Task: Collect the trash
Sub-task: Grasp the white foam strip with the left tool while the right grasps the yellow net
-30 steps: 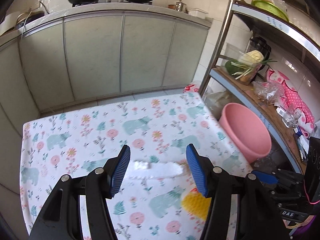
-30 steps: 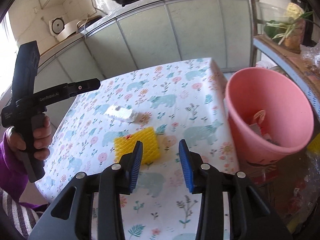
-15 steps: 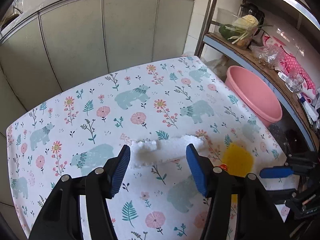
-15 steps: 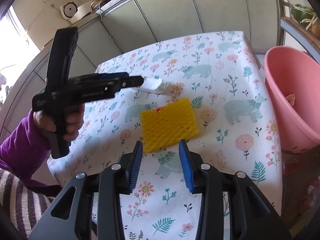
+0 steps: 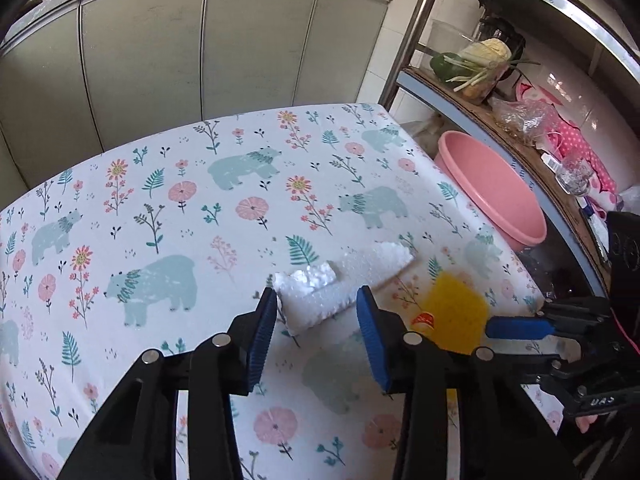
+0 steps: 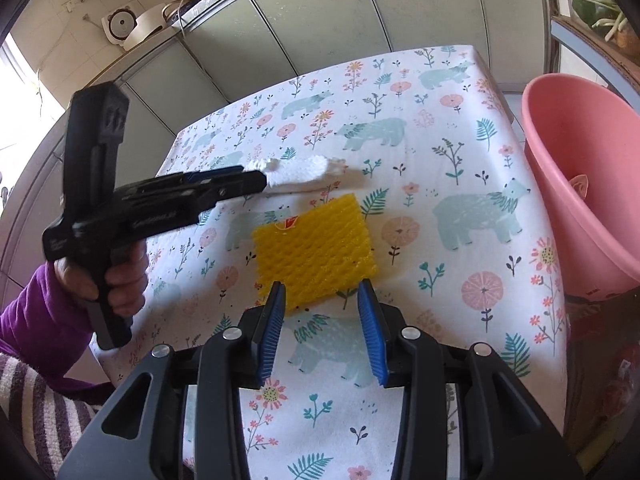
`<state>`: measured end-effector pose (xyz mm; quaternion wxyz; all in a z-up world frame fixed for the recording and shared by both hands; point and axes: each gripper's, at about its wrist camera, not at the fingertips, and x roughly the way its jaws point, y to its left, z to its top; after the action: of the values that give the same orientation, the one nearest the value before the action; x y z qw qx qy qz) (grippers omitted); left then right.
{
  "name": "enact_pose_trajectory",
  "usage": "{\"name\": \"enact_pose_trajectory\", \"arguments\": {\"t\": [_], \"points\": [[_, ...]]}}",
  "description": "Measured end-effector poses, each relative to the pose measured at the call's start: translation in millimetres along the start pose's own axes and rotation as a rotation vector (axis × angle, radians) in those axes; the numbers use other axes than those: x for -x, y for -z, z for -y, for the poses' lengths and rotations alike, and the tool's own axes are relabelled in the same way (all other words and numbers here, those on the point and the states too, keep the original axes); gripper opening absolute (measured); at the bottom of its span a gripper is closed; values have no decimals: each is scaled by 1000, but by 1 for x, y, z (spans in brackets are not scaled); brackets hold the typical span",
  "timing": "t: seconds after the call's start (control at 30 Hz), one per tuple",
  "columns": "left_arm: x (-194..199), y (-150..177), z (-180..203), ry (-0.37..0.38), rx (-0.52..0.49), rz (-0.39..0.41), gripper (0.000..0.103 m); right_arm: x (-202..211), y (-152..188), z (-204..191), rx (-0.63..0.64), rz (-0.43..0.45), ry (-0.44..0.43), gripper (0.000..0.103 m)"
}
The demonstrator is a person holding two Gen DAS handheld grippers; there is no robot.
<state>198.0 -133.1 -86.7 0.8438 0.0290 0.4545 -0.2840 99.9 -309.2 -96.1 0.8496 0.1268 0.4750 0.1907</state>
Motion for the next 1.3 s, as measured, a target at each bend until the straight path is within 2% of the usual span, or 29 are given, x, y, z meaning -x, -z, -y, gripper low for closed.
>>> {"name": "enact_pose_trajectory", "arguments": {"t": [0.2, 0.37, 0.57, 0.67, 0.8, 1.0, 1.3], "points": [[27, 21, 19, 90, -61, -25, 40, -3, -9, -3, 14, 12, 10, 38], [39, 18, 22, 37, -127, 14, 47, -2, -7, -1, 5, 9, 6, 38], [4, 7, 15, -3, -187, -36, 47, -7, -2, -5, -6, -19, 1, 38], [-5, 10, 15, 3, -207, -48, 47, -10, -1, -6, -7, -31, -1, 38], [0, 19, 23, 2, -235, -18, 34, -14, -3, -8, -8, -32, -1, 38], [20, 27, 18, -18, -172, 35, 33, -21, -13, -9, -6, -29, 10, 38], [64, 37, -9, -34, 0, 123, 33, -32, -37, -24, 29, -22, -5, 38]]}}
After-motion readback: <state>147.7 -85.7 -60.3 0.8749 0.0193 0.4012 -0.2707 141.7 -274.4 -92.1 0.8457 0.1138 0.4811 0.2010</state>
